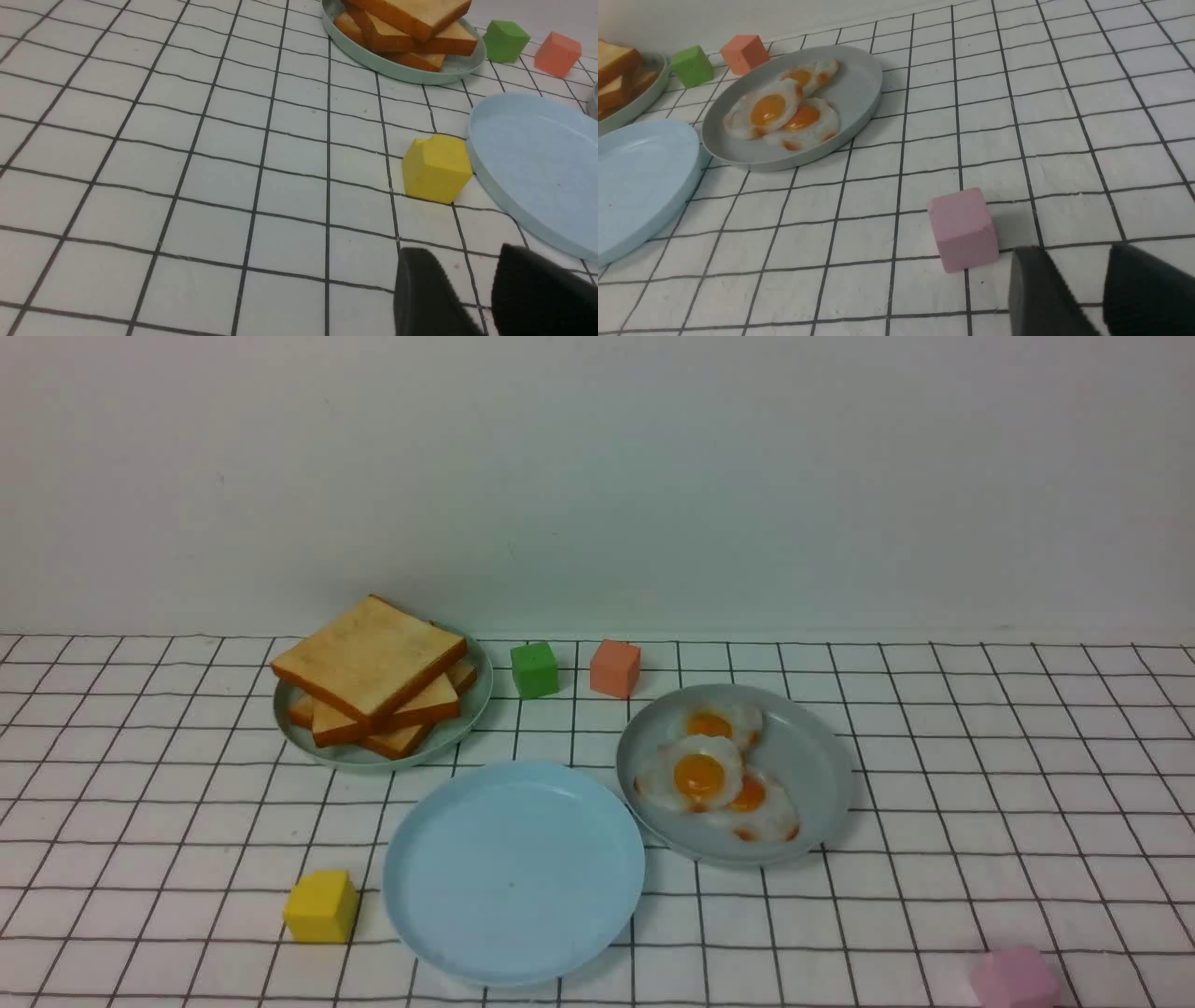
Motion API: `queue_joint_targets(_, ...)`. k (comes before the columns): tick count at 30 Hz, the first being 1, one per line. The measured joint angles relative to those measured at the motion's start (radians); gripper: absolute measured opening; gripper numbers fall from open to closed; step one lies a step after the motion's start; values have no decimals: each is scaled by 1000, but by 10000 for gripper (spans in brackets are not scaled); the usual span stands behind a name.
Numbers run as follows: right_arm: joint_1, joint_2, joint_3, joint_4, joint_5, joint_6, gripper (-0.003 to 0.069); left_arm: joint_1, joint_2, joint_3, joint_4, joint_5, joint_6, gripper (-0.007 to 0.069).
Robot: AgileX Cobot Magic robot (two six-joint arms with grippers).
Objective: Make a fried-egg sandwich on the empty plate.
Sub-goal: Use the left arm to grab a slice of bread
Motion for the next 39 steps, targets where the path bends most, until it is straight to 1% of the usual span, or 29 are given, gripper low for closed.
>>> queue_joint_targets(16,0,0,0,0,0,0,238,0,0,0,-3,-12,0,238)
queue_joint_targets(18,0,0,0,0,0,0,238,0,0,0,-56,-61,-30,238)
queue_joint_targets(20,0,0,0,0,0,0,238,0,0,0,-171,-123,-98,238)
queue_joint_targets(21,0,0,0,0,0,0,238,0,0,0,-184,-129,-106,238)
queue_joint_targets(24,0,0,0,0,0,0,238,0,0,0,-421,-223,-236,238)
queue_joint_targets(25,0,0,0,0,0,0,238,0,0,0,-470,-250,-255,238)
queue_joint_targets(26,0,0,0,0,0,0,238,0,0,0,-470,-255,-259,238)
queue_joint_targets(27,0,0,0,0,0,0,238,0,0,0,-529,-299,-274,238)
queue_joint_targets(29,0,0,0,0,0,0,238,0,0,-4,-570,-330,-276,230)
queue_joint_targets(32,0,0,0,0,0,0,238,0,0,-58,-564,-255,-223,179)
queue_joint_targets(37,0,0,0,0,0,0,238,-10,97,-231,-546,-90,-27,8)
queue_joint_targets(38,0,0,0,0,0,0,238,-30,141,-275,-542,-61,34,-13)
queue_joint_targets(39,0,0,0,-1,0,0,238,-50,170,-305,-539,-39,73,-13)
